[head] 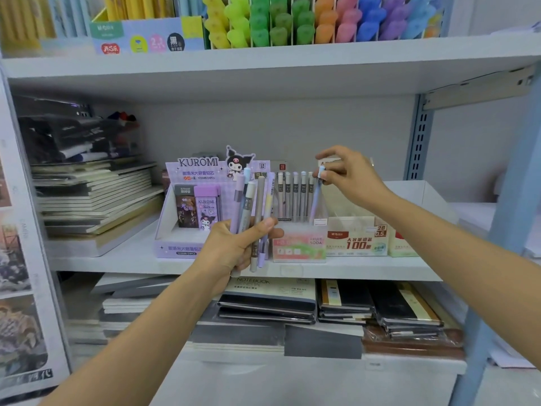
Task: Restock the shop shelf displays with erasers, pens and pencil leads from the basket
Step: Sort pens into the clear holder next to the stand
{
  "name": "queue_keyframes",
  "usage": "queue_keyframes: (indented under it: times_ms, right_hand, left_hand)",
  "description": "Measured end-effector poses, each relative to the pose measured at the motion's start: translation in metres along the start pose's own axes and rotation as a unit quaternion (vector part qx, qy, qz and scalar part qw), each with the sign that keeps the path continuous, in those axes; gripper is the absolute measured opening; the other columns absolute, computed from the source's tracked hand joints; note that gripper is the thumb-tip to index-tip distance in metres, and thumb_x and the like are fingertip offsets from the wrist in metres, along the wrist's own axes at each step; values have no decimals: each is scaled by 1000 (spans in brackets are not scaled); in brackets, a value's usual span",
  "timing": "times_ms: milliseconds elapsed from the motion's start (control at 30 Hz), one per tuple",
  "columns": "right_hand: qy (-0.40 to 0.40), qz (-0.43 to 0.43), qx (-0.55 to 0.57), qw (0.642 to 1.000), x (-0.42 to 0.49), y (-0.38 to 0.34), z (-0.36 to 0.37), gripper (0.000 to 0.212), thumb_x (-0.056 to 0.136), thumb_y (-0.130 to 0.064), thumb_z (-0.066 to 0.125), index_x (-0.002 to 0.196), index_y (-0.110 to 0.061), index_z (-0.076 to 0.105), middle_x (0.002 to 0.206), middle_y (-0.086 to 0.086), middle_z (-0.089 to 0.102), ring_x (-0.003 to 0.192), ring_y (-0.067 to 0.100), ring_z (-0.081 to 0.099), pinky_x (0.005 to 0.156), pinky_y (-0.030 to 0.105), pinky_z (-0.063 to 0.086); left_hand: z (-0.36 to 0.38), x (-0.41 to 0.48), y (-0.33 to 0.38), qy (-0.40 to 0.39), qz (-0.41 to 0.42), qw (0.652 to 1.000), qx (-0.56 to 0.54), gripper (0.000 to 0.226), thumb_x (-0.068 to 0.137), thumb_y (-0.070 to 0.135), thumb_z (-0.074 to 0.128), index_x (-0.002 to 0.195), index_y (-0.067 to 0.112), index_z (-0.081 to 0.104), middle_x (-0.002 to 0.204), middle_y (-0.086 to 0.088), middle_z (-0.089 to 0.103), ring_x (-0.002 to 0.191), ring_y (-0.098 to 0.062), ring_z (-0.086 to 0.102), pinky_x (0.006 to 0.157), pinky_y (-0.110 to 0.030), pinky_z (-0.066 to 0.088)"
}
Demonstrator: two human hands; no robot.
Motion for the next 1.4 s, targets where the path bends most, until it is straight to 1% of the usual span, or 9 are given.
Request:
queue_keyframes:
  times_ms: [200,367,500,600,700,1033,1200,1267,1400]
  right_hand:
    - [77,-5,-99,992,-2,6,12,10,88,-16,69,98,-16,70,99,-3,55,92,11,52,85,27,45]
    - [10,43,-137,990,-6,6,14,24,93,-28,61,114,-20,69,110,-1,44,112,15,41,102,33,36]
    - [64,10,-7,998,-24,-18,5,22,92,-38,61,108,-23,66,105,-4,60,92,10,57,81,23,45]
    - [-50,35,180,982,-40,-41,15,30,84,-45,66,100,-19,65,80,-4,72,67,8,65,61,20,49]
    - [-109,15,211,971,-51,-52,24,15,86,-25,70,91,-11,69,68,-2,69,60,11,64,59,21,51]
    - [-21,97,403,910,-71,-20,-4,11,90,-4,62,99,0,66,84,12,72,78,22,70,73,25,58]
    - [-201,160,284,924,-101,-12,4,29,84,-1,66,113,-1,65,94,11,74,88,23,72,72,19,56]
    - [-266,152,245,920,-113,-14,14,30,86,-1,65,117,0,65,97,14,74,91,23,72,76,20,57]
    - [-208,129,258,935,-124,-21,25,21,86,1,67,107,0,69,92,17,73,86,23,73,74,23,58]
  left_hand:
    - [5,-3,0,-17,-11,1000,-6,60,60,49,79,102,6,73,98,-10,76,30,-6,21,33,-13,21]
    - [9,-5,-1,-25,-22,999,-2,61,59,51,81,98,5,73,99,-9,76,29,-6,23,35,-13,20]
    - [16,-7,-1,-30,-23,999,8,60,60,51,81,97,5,73,98,-9,76,28,-6,22,34,-13,22]
    - [24,-10,-2,-33,-24,999,10,56,66,46,79,99,1,71,95,-9,76,28,-7,21,33,-14,25]
    - [30,-14,-3,-34,-23,999,9,55,66,44,78,98,0,70,94,-11,76,27,-7,22,32,-14,26]
    - [3,-20,-8,50,-3,997,-57,33,64,40,80,80,11,79,95,-15,75,30,-6,23,33,-15,23]
    - [-4,-20,-2,125,45,988,-83,31,64,45,78,75,16,79,74,-7,70,32,-7,22,33,-17,21]
    - [-1,-21,2,137,43,988,-64,40,57,55,79,76,20,79,52,-1,47,34,-8,22,34,-16,19]
    - [10,-24,2,128,36,988,-82,34,68,49,78,83,19,79,59,-7,47,34,-8,23,36,-17,18]
Point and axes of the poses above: each hand's wrist, its own x-axis towards the middle knuckle, its own z-axis out of the palm, y = z × x, the point moved 3 cm from there along x, towards the middle knuckle
